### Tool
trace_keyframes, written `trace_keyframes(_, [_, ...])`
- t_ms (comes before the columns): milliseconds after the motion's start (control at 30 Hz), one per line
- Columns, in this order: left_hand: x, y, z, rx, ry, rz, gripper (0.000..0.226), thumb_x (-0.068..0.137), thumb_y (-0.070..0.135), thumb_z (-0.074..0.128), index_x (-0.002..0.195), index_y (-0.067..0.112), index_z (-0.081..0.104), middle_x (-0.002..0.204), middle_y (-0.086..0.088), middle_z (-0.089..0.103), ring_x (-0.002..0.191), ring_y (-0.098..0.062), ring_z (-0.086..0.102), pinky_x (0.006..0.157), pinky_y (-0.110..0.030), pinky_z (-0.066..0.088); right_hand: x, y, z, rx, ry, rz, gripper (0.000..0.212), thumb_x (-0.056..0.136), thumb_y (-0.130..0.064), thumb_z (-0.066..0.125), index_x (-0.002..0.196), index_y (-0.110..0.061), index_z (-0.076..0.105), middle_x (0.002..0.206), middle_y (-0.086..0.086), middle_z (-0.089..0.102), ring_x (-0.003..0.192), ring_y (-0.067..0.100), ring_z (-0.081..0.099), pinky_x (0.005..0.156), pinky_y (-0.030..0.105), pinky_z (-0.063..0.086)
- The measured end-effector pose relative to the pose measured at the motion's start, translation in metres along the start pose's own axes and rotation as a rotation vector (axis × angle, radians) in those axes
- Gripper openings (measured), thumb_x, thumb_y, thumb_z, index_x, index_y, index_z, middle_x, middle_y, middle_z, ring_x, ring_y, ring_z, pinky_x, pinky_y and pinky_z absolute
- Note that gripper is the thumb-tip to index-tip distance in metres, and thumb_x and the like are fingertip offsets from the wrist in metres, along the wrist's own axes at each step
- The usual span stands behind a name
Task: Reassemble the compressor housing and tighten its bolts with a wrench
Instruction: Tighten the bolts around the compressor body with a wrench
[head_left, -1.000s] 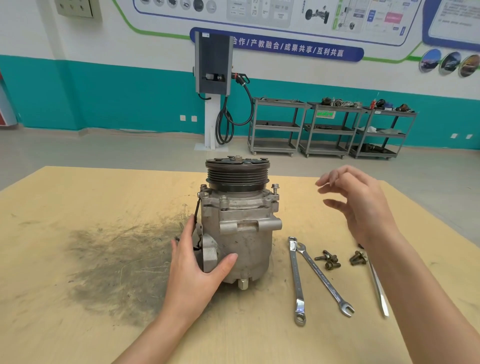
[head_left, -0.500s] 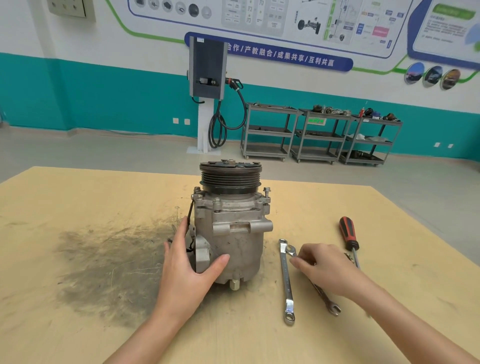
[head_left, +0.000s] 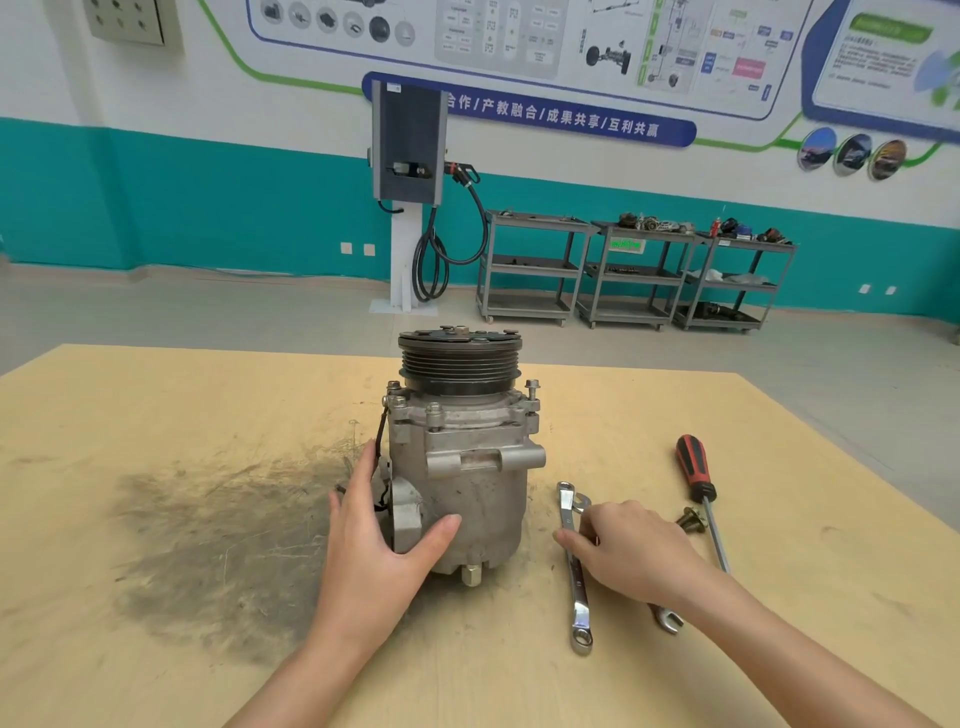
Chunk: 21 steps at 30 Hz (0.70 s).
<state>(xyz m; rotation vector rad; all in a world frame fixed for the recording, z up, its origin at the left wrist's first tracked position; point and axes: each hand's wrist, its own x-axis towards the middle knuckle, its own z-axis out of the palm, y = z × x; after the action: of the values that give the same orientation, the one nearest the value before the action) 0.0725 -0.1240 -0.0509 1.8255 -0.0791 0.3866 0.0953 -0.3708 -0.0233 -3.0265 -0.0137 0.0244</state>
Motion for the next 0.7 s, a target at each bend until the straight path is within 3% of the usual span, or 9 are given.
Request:
trace_keyframes(100, [0.000, 0.001, 0.000, 0.004, -0.004, 0.000, 0.114, 0.057, 0.074, 0.067, 0.153, 0.043, 0.013, 0.158, 0.016, 0.028, 0.151, -0.022, 0.015, 0.118, -0.056, 0.024, 0.001, -0.002, 0.001, -0.027, -0.027, -0.007, 0.042, 0.091, -0.059, 0.043, 0.076, -0.021, 0.052, 0.070, -0.007, 0.052, 0.066, 0.015, 0.050, 0.054, 0.029, 0.034])
trace_keyframes(200, [0.000, 0.002, 0.000, 0.011, -0.008, 0.001, 0.116, 0.054, 0.076, 0.064, 0.153, 0.042, 0.013, 0.159, 0.016, 0.027, 0.151, -0.022, 0.015, 0.118, -0.056, 0.024, 0.005, -0.005, 0.000, 0.099, -0.101, 0.064, 0.035, 0.086, -0.045, 0.053, 0.063, -0.021, 0.044, 0.060, -0.006, 0.045, 0.054, 0.012, 0.043, 0.049, 0.026, 0.029])
trace_keyframes(300, [0.000, 0.002, 0.000, 0.012, -0.008, 0.003, 0.116, 0.054, 0.075, 0.064, 0.153, 0.042, 0.013, 0.159, 0.015, 0.027, 0.151, -0.022, 0.014, 0.118, -0.056, 0.023, 0.010, -0.004, -0.004, 0.371, -0.173, 0.132, 0.027, 0.085, -0.033, 0.057, 0.065, -0.019, 0.046, 0.055, -0.006, 0.043, 0.045, 0.010, 0.038, 0.043, 0.022, 0.027])
trace_keyframes(400, [0.000, 0.003, 0.000, 0.003, -0.007, 0.003, 0.116, 0.054, 0.075, 0.064, 0.153, 0.043, 0.012, 0.159, 0.016, 0.027, 0.151, -0.022, 0.014, 0.118, -0.055, 0.023, 0.015, 0.003, -0.020, 0.843, -0.223, 0.139, 0.023, 0.094, -0.024, 0.054, 0.075, -0.011, 0.056, 0.050, -0.006, 0.048, 0.038, 0.008, 0.036, 0.038, 0.019, 0.028])
trace_keyframes(533, [0.001, 0.001, 0.000, -0.006, -0.004, 0.002, 0.115, 0.059, 0.074, 0.070, 0.154, 0.040, 0.015, 0.158, 0.016, 0.028, 0.151, -0.021, 0.015, 0.118, -0.055, 0.023, 0.030, 0.006, -0.068, 1.440, -0.051, 0.112, 0.019, 0.097, -0.024, 0.053, 0.093, -0.005, 0.059, 0.054, -0.003, 0.050, 0.045, 0.010, 0.040, 0.041, 0.023, 0.034])
trace_keyframes(600, [0.001, -0.001, 0.000, 0.001, 0.001, 0.001, 0.113, 0.061, 0.073, 0.071, 0.154, 0.041, 0.015, 0.157, 0.017, 0.029, 0.151, -0.020, 0.015, 0.118, -0.054, 0.024, 0.039, 0.000, -0.088, 1.610, 0.007, 0.086, 0.019, 0.098, -0.024, 0.053, 0.090, -0.007, 0.056, 0.055, -0.002, 0.050, 0.044, 0.009, 0.041, 0.039, 0.020, 0.036])
trace_keyframes(700, [0.002, -0.002, 0.001, 0.000, 0.004, -0.002, 0.113, 0.058, 0.071, 0.069, 0.153, 0.043, 0.015, 0.157, 0.018, 0.029, 0.151, -0.020, 0.016, 0.118, -0.054, 0.025, 0.053, -0.014, -0.104, 1.711, -0.040, 0.024, 0.019, 0.101, -0.020, 0.047, 0.085, -0.011, 0.050, 0.053, -0.002, 0.045, 0.042, 0.008, 0.037, 0.038, 0.016, 0.032])
